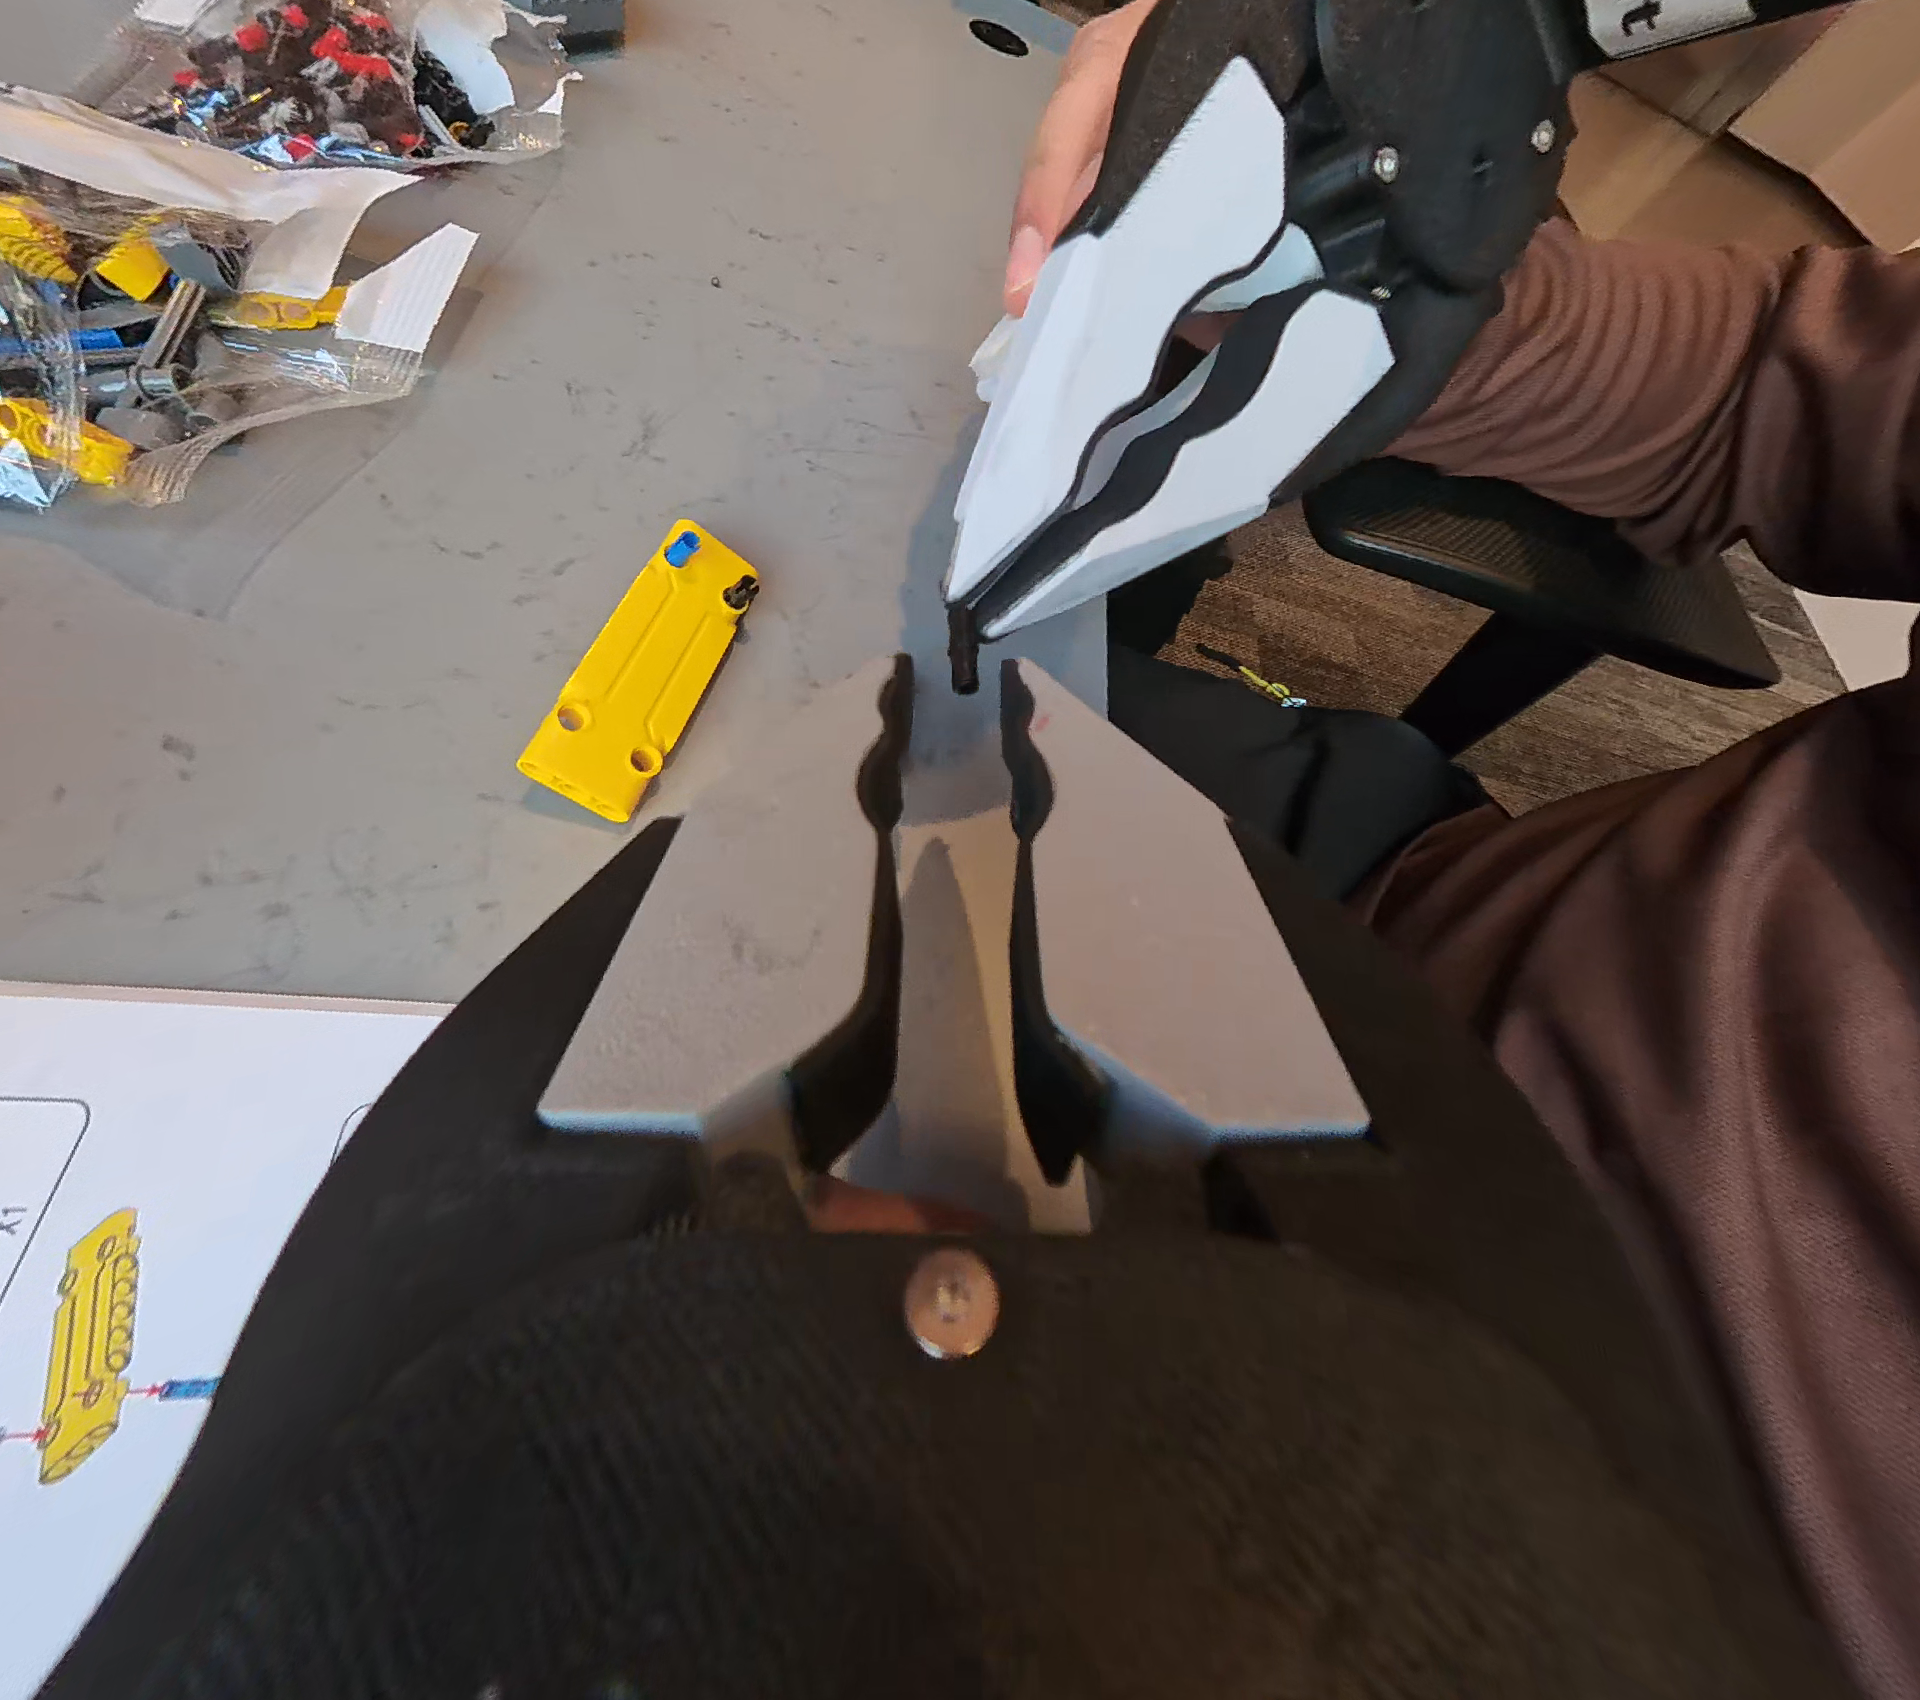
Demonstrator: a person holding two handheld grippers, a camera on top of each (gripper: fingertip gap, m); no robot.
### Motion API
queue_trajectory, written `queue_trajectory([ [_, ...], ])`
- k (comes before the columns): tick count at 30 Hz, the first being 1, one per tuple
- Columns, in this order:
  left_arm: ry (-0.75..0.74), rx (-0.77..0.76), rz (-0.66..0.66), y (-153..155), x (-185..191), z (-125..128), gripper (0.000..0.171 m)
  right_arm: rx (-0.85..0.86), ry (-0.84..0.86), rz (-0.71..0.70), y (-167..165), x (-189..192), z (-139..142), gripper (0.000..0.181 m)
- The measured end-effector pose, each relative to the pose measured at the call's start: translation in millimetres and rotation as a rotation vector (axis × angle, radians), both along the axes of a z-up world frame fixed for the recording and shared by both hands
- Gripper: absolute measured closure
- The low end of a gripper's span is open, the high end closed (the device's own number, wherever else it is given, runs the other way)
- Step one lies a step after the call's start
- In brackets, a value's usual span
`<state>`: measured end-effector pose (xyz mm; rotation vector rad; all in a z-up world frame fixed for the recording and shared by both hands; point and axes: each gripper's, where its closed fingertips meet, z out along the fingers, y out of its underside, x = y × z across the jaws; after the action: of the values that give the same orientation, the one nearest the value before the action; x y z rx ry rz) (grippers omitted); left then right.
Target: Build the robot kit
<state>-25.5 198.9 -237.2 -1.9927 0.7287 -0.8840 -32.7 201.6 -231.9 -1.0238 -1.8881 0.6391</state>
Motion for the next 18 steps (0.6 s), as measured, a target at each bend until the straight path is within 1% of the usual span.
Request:
queue_trajectory([
  [3,0.016,0.024,-0.002,-1,0,0,0.169,0.003,0.002,-0.001,-1,-1,1,0.177],
  [7,0.047,0.049,-0.014,-2,1,-2,0.169,-0.016,0.020,0.013,-5,0,6,0.181],
  [9,0.037,0.059,-0.030,-4,3,-1,0.170,-0.072,0.027,0.035,-9,2,9,0.181],
  [11,0.029,0.093,-0.035,-4,3,2,0.170,-0.130,0.039,0.026,-7,4,14,0.178],
  [15,0.059,0.226,-0.030,-2,2,11,0.170,-0.367,0.026,0.042,-10,7,22,0.177],
  [18,0.109,0.297,-0.032,-2,4,13,0.170,-0.379,0.017,0.028,-8,6,21,0.177],
])
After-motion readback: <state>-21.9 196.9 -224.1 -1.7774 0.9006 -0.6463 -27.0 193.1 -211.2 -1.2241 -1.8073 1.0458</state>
